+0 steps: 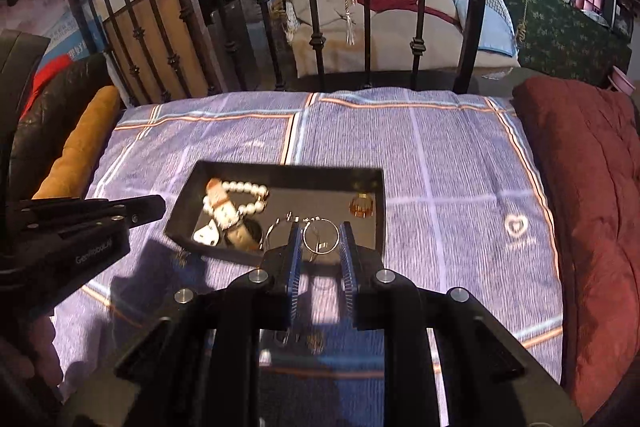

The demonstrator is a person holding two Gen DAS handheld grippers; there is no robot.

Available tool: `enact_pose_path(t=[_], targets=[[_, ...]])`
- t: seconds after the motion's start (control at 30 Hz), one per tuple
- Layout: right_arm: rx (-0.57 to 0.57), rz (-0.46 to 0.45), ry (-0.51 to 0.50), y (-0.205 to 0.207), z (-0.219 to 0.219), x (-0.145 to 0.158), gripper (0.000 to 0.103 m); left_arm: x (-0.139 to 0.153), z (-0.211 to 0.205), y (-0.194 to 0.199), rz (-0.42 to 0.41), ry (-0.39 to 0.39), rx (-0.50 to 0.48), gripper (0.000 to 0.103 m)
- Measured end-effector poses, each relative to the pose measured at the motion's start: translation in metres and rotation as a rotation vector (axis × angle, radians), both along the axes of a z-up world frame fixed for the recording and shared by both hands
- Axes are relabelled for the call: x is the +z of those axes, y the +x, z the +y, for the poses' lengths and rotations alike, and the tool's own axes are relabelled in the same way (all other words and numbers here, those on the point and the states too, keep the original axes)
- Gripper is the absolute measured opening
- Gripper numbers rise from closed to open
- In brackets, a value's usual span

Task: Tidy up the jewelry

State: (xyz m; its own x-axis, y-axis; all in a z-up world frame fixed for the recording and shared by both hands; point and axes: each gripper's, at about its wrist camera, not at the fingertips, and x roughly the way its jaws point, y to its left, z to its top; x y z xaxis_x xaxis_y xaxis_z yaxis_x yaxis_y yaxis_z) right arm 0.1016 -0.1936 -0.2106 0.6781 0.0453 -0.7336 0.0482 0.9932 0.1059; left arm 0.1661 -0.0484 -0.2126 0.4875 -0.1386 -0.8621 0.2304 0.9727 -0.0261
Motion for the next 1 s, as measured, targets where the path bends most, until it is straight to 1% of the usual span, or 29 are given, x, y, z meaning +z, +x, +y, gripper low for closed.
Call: enact_pose_path(t=[0.23,0.27,0.3,0.33,0.37,0.4,0.43,0.5,0.53,0.57,0.63,0.7,0.77,0.83,0.9,1.0], targets=[[0.001,0.000,-0.020,0.032,-0.003,-0.005,0.020,-0.013,-0.014,0.026,0.006,0.029,-0.018,0.000],[0.000,0.003,-0.022,0.034,-0.004,-0.006,0.021,-0.015,-0.015,0.029,0.008,0.029,-0.016,0.001],[0.000,0.013,-0.023,0.038,-0.005,-0.009,0.026,-0.017,-0.016,0.031,0.016,0.028,-0.015,0.003],[-0.001,0.014,-0.025,0.038,-0.006,-0.010,0.041,-0.019,-0.015,0.032,0.022,0.026,-0.013,0.015],[-0.011,0.012,-0.035,0.039,-0.006,-0.011,0.051,-0.021,-0.015,0.034,0.025,0.029,-0.005,0.037],[-0.015,0.004,-0.040,0.039,-0.007,-0.011,0.059,-0.022,-0.014,0.035,0.018,0.034,0.004,0.047],[-0.012,0.002,-0.039,0.039,-0.007,-0.012,0.059,-0.021,-0.013,0.034,0.003,0.040,0.008,0.055],[-0.016,0.011,-0.037,0.038,-0.009,-0.014,0.059,-0.016,-0.009,0.032,-0.025,0.059,0.020,0.056],[-0.020,0.012,-0.031,0.036,-0.011,-0.014,0.059,-0.013,-0.003,0.029,-0.046,0.065,0.036,0.059],[-0.025,0.016,-0.020,0.033,-0.012,-0.013,0.059,-0.009,0.006,0.025,-0.072,0.074,0.064,0.065],[-0.031,0.027,-0.008,0.022,-0.015,-0.014,0.059,-0.005,0.031,0.012,-0.108,0.077,0.109,0.073],[-0.037,0.048,0.002,0.009,-0.016,-0.018,0.059,-0.007,0.052,0.000,-0.107,0.088,0.126,0.074],[-0.046,0.083,0.024,-0.008,-0.015,-0.026,0.059,-0.015,0.070,-0.011,-0.074,0.111,0.132,0.074],[-0.046,0.118,0.028,-0.023,-0.012,-0.035,0.059,-0.025,0.079,-0.019,-0.048,0.103,0.118,0.074],[-0.040,0.143,0.020,-0.033,-0.006,-0.043,0.059,-0.038,0.079,-0.021,-0.007,0.085,0.093,0.074],[-0.024,0.180,0.010,-0.044,0.004,-0.056,0.059,-0.055,0.062,-0.014,0.033,0.062,0.041,0.074]])
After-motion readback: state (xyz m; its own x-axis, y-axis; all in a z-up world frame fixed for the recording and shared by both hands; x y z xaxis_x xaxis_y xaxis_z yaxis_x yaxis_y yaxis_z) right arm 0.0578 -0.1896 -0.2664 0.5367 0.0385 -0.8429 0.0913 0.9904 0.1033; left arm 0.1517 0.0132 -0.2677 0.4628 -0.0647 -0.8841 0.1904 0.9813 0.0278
